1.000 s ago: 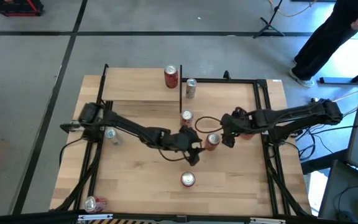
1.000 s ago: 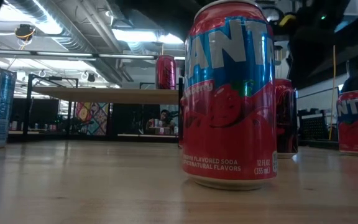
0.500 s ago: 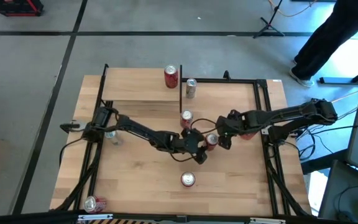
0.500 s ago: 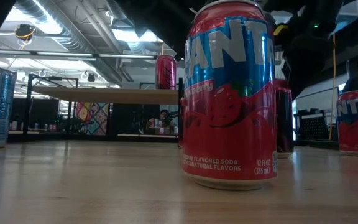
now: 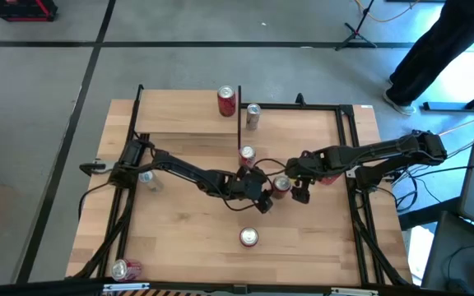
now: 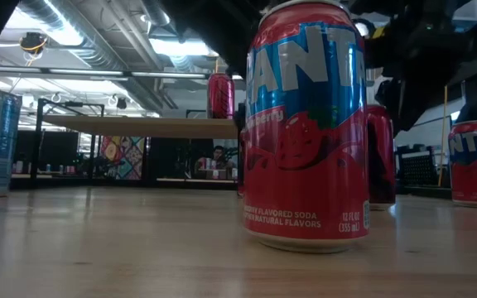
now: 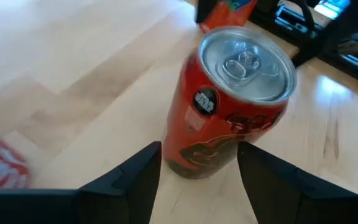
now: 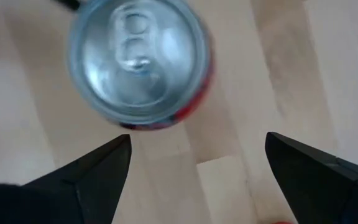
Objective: Place canned beverage on shelf
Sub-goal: Put the red-black soda can on the shelf aligned with the other red-black soda can
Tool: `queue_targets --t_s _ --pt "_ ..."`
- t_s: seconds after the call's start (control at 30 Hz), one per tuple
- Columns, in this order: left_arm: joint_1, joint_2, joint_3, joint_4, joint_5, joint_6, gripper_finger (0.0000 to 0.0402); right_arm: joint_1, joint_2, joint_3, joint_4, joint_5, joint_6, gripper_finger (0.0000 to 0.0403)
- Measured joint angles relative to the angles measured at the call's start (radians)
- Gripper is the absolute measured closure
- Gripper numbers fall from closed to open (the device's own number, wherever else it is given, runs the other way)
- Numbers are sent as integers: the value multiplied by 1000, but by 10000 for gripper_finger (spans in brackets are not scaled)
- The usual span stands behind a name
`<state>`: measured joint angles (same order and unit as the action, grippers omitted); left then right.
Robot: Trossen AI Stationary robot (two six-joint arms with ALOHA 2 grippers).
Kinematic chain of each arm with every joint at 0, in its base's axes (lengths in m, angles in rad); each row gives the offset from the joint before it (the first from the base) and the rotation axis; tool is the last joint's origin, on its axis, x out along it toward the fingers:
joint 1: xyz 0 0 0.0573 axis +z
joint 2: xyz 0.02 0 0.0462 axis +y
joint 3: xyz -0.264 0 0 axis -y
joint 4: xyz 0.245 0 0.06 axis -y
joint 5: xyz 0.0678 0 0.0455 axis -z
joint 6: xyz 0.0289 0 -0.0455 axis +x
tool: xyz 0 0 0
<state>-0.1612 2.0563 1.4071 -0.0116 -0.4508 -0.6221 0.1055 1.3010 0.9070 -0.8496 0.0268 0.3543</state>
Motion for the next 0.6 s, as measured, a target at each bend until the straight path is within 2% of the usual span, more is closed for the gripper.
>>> queue_targets --t_s 0.2,0.4,0.5,0.6 --pt "4 -49 0 -62 -35 4 192 0 0 0 68 -46 -64 40" --pt "0 -88 0 -60 98 0 192 -1 -15 0 -71 -1 -101 40" --pt "-12 -81 0 -61 170 0 192 -1 -17 0 -151 71 -100 40" --pt "-25 -59 0 -53 170 0 192 -1 -17 0 -130 204 -67 40"
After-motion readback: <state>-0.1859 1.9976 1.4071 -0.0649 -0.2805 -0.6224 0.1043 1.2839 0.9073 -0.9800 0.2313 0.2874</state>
